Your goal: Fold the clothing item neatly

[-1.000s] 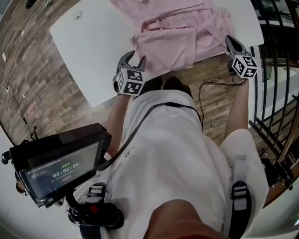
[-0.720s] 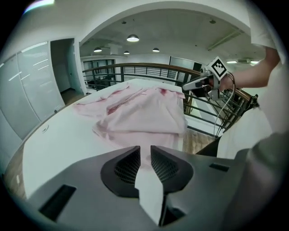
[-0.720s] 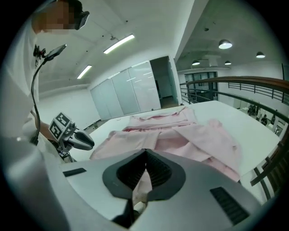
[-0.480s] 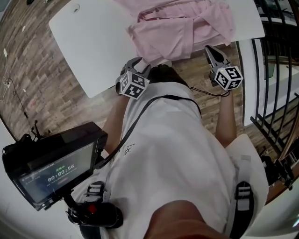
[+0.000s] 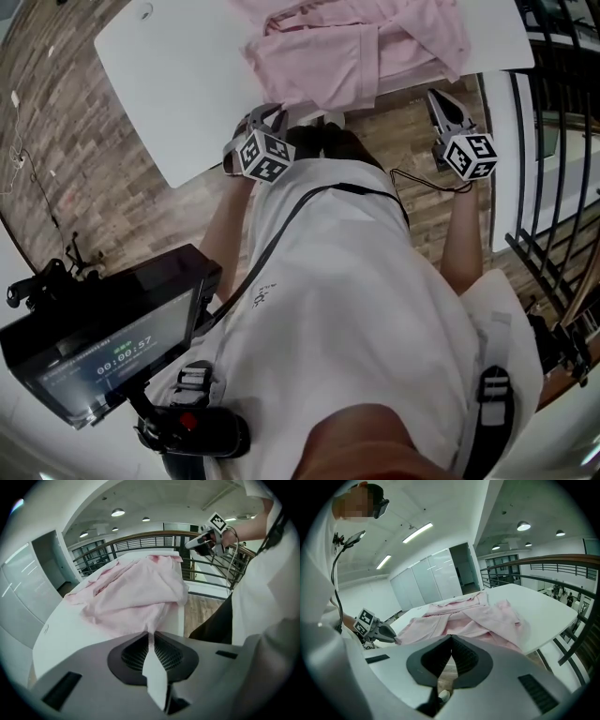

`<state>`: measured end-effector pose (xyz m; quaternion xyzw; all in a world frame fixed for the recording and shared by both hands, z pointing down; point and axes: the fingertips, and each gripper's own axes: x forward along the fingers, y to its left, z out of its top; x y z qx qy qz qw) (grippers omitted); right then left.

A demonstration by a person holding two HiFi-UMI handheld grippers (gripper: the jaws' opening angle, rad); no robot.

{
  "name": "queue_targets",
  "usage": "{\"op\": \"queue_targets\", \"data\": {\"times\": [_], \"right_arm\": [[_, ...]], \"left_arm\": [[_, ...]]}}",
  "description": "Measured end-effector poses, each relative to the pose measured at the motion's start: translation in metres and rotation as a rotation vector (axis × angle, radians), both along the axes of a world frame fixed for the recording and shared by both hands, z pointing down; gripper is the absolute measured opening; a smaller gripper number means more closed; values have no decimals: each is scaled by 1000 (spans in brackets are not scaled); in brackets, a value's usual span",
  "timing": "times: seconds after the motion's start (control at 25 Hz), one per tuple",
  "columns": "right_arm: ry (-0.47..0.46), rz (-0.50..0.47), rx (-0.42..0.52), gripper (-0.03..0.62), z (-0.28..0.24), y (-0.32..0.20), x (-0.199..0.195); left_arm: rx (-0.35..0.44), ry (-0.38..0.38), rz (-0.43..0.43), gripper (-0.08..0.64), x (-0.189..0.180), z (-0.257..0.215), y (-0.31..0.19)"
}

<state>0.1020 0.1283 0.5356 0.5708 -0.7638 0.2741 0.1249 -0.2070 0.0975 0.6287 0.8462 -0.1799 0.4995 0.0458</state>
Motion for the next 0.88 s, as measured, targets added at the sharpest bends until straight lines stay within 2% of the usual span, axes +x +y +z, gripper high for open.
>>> {"op": "queue_targets", "data": {"times": [0.12, 0.28, 0.44, 0.56, 0.68, 0.88], "right_arm": [[5, 13, 30, 5, -9, 2, -6], [-7, 69, 24, 5, -10, 9, -4], [-7, 150, 13, 5, -12, 13, -6], [-6, 212, 13, 5, -13, 12, -18], [-13, 246, 0, 5, -3, 3, -31], [-4, 276, -31, 5, -4, 23, -49]], "left_arm": [[-8, 55, 30, 31, -5, -30, 0], [-72, 185, 6, 28, 7, -80, -16], [-126, 314, -17, 28, 22, -128, -54], [-132, 388, -41, 28, 28, -147, -96], [-107, 392, -48, 28, 39, -144, -151], [-2, 338, -64, 28, 44, -130, -226]]}}
